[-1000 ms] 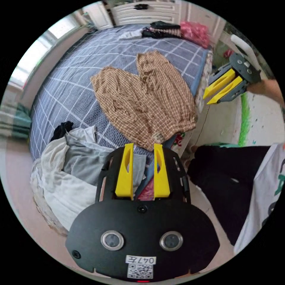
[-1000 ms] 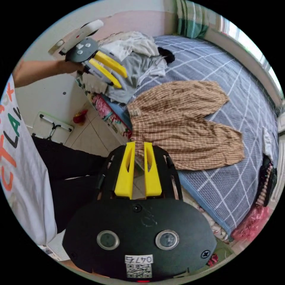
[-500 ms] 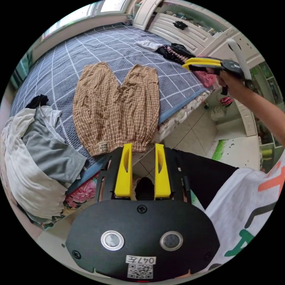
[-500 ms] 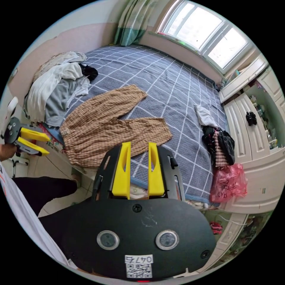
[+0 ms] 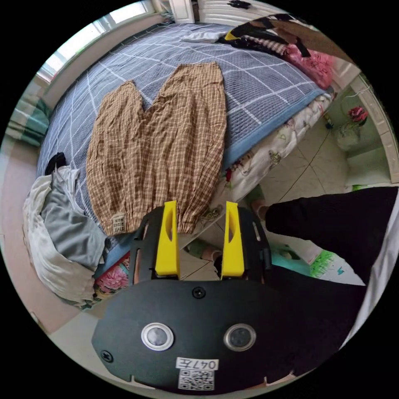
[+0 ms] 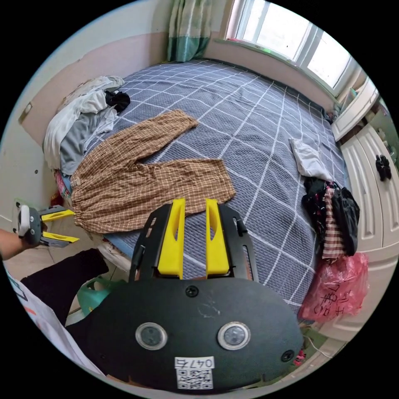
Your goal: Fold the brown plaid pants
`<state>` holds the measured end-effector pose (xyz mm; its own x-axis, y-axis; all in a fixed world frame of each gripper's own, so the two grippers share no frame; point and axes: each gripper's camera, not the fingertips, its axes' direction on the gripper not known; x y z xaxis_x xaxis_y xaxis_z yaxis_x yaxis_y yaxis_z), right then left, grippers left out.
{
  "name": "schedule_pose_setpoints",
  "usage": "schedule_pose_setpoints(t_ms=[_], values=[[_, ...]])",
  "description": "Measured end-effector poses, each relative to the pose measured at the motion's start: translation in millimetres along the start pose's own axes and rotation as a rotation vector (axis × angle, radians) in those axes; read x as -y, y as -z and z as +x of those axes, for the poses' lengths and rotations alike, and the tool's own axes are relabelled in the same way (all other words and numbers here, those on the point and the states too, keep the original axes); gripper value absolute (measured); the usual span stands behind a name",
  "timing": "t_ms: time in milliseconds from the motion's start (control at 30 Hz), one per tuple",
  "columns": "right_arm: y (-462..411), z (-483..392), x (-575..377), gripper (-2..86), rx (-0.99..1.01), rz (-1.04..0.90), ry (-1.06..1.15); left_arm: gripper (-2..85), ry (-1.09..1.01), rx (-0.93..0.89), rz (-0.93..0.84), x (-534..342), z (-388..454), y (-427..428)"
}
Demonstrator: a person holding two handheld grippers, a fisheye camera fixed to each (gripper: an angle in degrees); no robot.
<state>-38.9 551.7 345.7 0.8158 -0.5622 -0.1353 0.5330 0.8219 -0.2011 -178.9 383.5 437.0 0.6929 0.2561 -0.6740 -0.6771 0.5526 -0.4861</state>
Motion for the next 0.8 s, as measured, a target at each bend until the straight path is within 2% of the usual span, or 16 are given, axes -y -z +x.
schedule_pose_setpoints(t_ms=[133,367,600,800], values=[[-42,20,-23,4.4,0.018,-0.043,-0.077,13.7,-0.043,0.083,-0.046,9,20,-33],[-116,34,-37,5.0,0.005,-0.074,-0.177,7.2,0.056,0.151,-0.083,11,10,-67],[-201,75,-30,4.5,0.085,-0.1,-0.437,1.8,0.062,0.145,-0.066,6,-9,-69],[-238,83,-7,-0.1,0.101,-0.106,-0.458,0.4,0.103,0.094,-0.065,3,-40,-64]])
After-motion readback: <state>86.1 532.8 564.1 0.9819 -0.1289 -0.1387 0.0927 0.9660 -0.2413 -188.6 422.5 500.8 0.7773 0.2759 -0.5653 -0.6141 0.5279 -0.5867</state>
